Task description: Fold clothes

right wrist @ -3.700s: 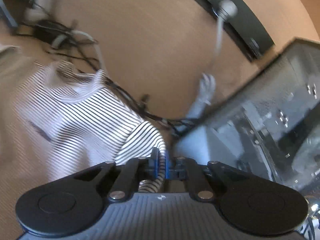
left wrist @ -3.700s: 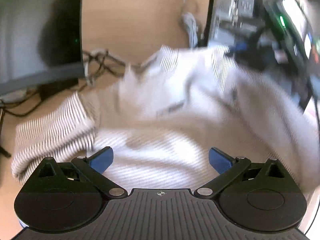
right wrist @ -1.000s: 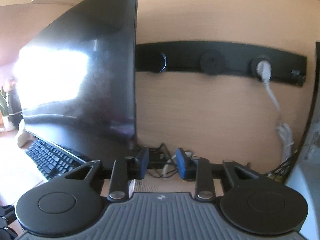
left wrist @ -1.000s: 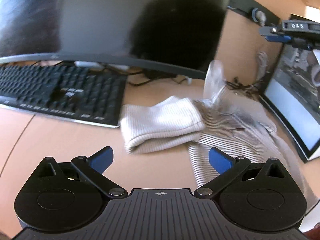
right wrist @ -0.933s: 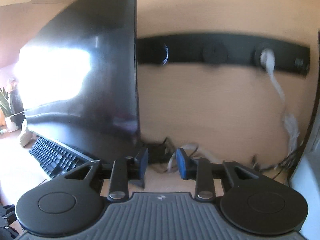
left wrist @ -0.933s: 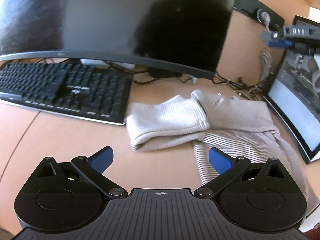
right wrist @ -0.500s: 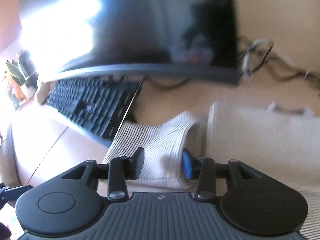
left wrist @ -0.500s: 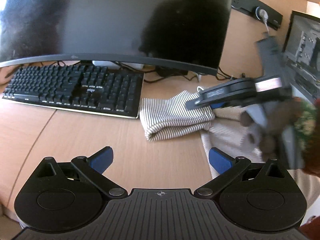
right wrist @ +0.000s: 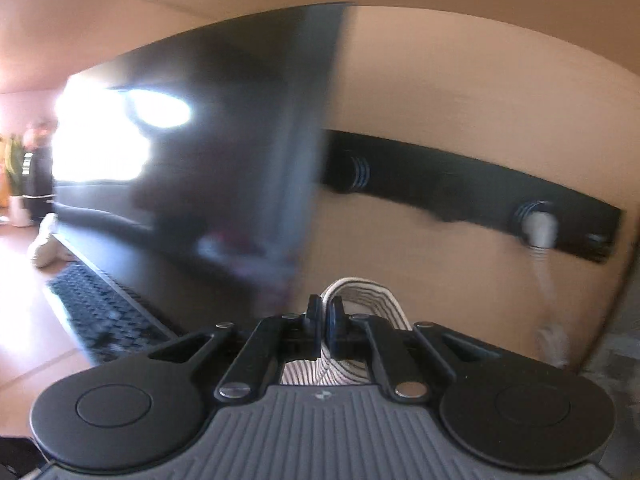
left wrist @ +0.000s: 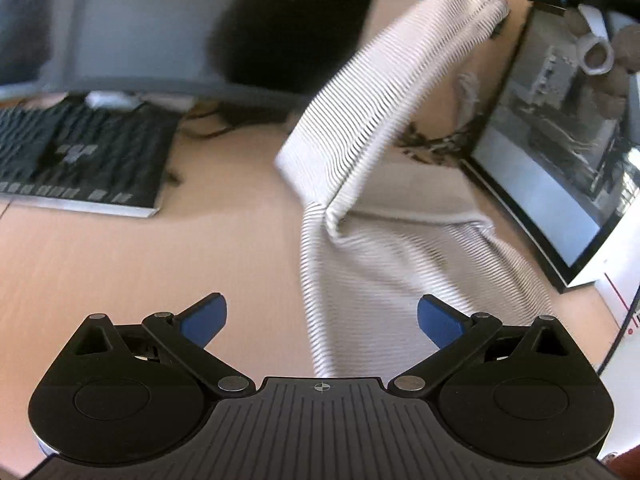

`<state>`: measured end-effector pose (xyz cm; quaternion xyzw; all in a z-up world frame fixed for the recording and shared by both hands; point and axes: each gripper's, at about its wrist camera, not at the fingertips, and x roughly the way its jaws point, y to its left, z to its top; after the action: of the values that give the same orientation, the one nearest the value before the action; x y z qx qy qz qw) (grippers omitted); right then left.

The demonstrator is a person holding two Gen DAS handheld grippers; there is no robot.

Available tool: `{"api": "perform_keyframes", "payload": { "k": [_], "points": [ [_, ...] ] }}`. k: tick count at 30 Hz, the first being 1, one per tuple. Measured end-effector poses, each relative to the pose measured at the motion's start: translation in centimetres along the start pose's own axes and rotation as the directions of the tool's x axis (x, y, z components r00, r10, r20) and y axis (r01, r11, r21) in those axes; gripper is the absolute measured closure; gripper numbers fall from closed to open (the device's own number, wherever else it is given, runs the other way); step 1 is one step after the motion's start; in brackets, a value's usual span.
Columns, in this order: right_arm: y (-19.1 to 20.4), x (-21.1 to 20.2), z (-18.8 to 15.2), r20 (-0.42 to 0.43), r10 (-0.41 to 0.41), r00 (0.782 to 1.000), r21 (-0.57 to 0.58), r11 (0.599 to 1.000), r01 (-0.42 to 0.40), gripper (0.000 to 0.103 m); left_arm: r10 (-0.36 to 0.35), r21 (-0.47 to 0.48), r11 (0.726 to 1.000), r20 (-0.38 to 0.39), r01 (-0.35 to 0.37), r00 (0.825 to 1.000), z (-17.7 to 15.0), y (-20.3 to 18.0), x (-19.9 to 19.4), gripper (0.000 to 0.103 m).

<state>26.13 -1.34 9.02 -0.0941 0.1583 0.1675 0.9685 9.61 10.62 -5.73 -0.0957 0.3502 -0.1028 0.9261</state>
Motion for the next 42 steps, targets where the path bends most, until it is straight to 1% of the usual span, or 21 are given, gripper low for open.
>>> {"api": "perform_keyframes", "payload": {
  "k": [4, 7, 12, 16, 18, 19, 20, 22, 24, 25, 27, 28, 29, 31, 32, 34, 35, 36, 37, 39, 42],
  "points": [
    [-5.1, 0.6, -4.0, -0.04, -0.026, 0.999, 0.079, 0.996, 0.029, 0.1, 0.028, 0.024, 0.999, -0.003, -0.028, 1.0, 1.7, -2.8, 2.2, 0.0],
    [-7.6, 1.4, -7.6, -0.063, -0.027, 0.998, 0.16, 0.986, 0.036, 0.1, 0.054, 0.09, 0.994, -0.001, -0.054, 0.999, 2.9, -4.7, 3.5, 0.0],
    [-11.2, 2.4, -14.1, -0.136, -0.006, 0.991, 0.32, 0.946, 0.05, 0.1, 0.069, 0.142, 0.987, 0.012, -0.07, 0.998, 5.0, -7.1, 5.6, 0.0],
    [-12.3, 3.5, -18.6, -0.24, 0.011, 0.971, 0.376, 0.923, 0.082, 0.099, 0.07, 0.169, 0.983, -0.002, -0.069, 0.998, 5.9, -8.7, 7.9, 0.0],
    [-12.5, 4.2, -20.4, -0.302, -0.008, 0.953, 0.359, 0.926, 0.121, 0.097, 0.084, 0.173, 0.982, -0.018, -0.08, 0.996, 6.2, -9.2, 9.2, 0.0],
    [-12.6, 4.4, -20.8, -0.322, -0.02, 0.947, 0.34, 0.931, 0.135, 0.094, 0.089, 0.166, 0.983, -0.024, -0.084, 0.996, 6.4, -9.3, 9.7, 0.0],
    [-12.7, 4.6, -21.2, -0.34, -0.032, 0.94, 0.32, 0.936, 0.147, 0.086, 0.094, 0.158, 0.984, -0.029, -0.088, 0.995, 6.6, -9.4, 10.3, 0.0],
    [-13.1, 4.1, -21.3, -0.334, -0.043, 0.942, 0.311, 0.938, 0.153, 0.075, 0.094, 0.142, 0.986, -0.031, -0.089, 0.995, 7.0, -9.6, 11.3, 0.0],
    [-13.0, 3.3, -20.3, -0.293, -0.071, 0.953, 0.287, 0.945, 0.158, 0.066, 0.103, 0.145, 0.985, -0.03, -0.097, 0.994, 7.5, -10.0, 12.3, 0.0],
    [-12.8, 2.8, -19.5, -0.264, -0.084, 0.961, 0.272, 0.949, 0.158, 0.059, 0.11, 0.151, 0.983, -0.031, -0.104, 0.993, 7.6, -10.2, 12.7, 0.0],
    [-12.1, 1.8, -18.1, -0.195, -0.088, 0.977, 0.262, 0.955, 0.138, 0.042, 0.126, 0.162, 0.98, -0.041, -0.118, 0.991, 8.0, -10.5, 13.8, 0.0],
    [-11.6, 1.4, -17.6, -0.154, -0.078, 0.985, 0.267, 0.957, 0.117, 0.028, 0.13, 0.166, 0.979, -0.048, -0.12, 0.99, 8.0, -10.5, 14.3, 0.0],
    [-11.3, 1.1, -17.3, -0.13, -0.04, 0.991, 0.297, 0.952, 0.077, 0.02, 0.133, 0.168, 0.978, -0.056, -0.122, 0.99, 8.1, -10.6, 14.9, 0.0],
    [-11.0, 1.6, -18.0, -0.118, 0.08, 0.99, 0.4, 0.916, -0.027, 0.02, 0.142, 0.165, 0.978, -0.079, -0.127, 0.987, 8.0, -10.6, 15.9, 0.0],
    [-11.0, 2.1, -18.8, -0.129, 0.118, 0.985, 0.445, 0.894, -0.049, 0.02, 0.146, 0.163, 0.978, -0.089, -0.13, 0.985, 7.9, -10.5, 16.2, 0.0],
    [-11.0, 3.5, -21.1, -0.193, 0.131, 0.972, 0.512, 0.859, -0.014, 0.02, 0.146, 0.156, 0.979, -0.109, -0.128, 0.983, 7.7, -10.1, 16.6, 0.0],
    [-11.3, 4.0, -22.5, -0.233, 0.129, 0.964, 0.546, 0.837, 0.02, 0.024, 0.146, 0.153, 0.98, -0.119, -0.127, 0.982, 7.5, -10.0, 16.8, 0.0],
    [-11.6, 4.3, -23.7, -0.243, 0.127, 0.962, 0.58, 0.814, 0.039, 0.026, 0.146, 0.149, 0.981, -0.129, -0.126, 0.981, 7.4, -9.8, 17.0, 0.0],
    [-11.7, 3.9, -24.1, -0.212, 0.122, 0.97, 0.59, 0.807, 0.028, 0.027, 0.145, 0.145, 0.981, -0.138, -0.125, 0.98, 7.3, -9.6, 17.1, 0.0],
    [-12.0, 3.3, -24.3, -0.2, 0.13, 0.971, 0.604, 0.797, 0.017, 0.027, 0.128, 0.119, 0.987, -0.162, -0.11, 0.978, 7.0, -8.9, 17.6, 0.0],
    [-11.6, 3.4, -24.0, -0.21, 0.13, 0.969, 0.571, 0.821, 0.014, 0.027, 0.102, 0.081, 0.993, -0.164, -0.089, 0.981, 6.7, -7.9, 17.9, 0.0]
  ]
}}
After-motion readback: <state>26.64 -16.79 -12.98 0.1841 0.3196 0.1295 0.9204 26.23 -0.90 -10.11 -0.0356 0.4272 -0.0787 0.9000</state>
